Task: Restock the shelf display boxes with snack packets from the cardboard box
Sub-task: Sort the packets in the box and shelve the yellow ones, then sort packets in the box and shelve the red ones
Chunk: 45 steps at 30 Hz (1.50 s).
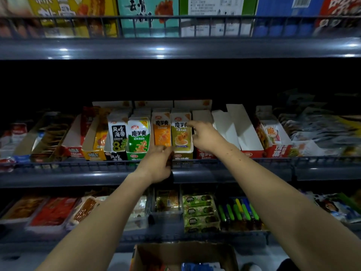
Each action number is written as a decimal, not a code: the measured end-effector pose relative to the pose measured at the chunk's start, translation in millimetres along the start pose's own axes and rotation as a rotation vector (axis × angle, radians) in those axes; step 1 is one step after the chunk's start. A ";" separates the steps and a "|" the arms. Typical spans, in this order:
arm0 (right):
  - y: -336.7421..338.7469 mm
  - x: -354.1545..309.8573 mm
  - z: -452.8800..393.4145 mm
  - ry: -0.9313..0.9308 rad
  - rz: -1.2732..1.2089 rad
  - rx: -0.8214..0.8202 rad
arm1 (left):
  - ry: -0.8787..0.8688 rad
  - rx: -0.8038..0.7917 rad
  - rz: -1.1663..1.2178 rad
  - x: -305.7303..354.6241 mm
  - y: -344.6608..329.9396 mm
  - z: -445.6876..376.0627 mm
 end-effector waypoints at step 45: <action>-521.1 140.4 302.9 -0.285 0.089 -0.939 | 0.378 -0.915 0.541 -29.6 -407.5 224.4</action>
Point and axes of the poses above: each hand's wrist, its own z-axis away from the middle knuckle, its own y-axis out of the back of the hand, x = y × z, the point moved 7 cm from there along -z, towards the middle knuckle, and after that the axes turned 14 degrees about -x, right-handed, at the moved point
